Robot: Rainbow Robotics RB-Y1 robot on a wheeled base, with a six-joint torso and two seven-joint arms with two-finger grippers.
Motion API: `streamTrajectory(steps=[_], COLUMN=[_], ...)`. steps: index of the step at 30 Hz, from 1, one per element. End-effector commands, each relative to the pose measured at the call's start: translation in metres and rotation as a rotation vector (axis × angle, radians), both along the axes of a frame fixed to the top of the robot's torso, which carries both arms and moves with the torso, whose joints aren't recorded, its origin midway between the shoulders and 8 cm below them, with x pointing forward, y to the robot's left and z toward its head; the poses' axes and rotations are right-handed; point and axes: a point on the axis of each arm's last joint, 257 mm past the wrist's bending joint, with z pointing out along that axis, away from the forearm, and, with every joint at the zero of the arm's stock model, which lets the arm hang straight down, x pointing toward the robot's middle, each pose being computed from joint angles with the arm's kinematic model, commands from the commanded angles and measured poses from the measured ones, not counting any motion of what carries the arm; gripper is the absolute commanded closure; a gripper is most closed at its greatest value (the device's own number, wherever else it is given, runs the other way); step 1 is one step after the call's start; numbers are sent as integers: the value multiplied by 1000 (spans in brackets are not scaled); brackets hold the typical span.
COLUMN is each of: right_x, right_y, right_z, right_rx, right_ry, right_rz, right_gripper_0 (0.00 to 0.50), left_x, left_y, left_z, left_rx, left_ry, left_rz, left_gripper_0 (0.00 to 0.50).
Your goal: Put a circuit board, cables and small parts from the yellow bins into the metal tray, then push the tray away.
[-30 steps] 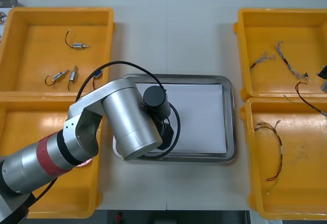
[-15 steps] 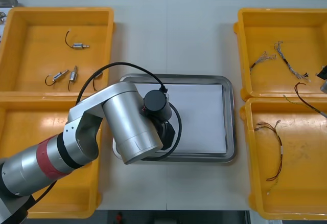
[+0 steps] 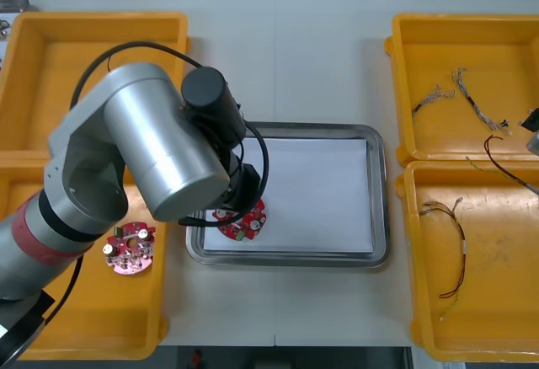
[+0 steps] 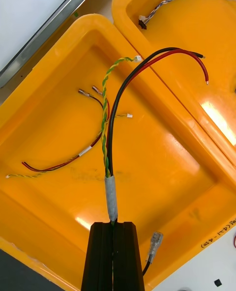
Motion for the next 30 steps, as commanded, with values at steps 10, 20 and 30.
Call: streamTrajectory(steps=[10,20,30], right_x=[12,26,53], right_y=[55,111,175], right_z=[5,3,-1], right_rx=[-22,-74,-47], right_ry=[-29,-1,12], right_rz=[139,324,431], right_gripper_0=[500,500,500], left_x=[50,77,100], left_y=[106,185,225], left_z=[70,91,109], left_rx=[71,135,164], left_ry=[-52,14,50], left_rz=[78,111,58], left_gripper_0=[0,0,0])
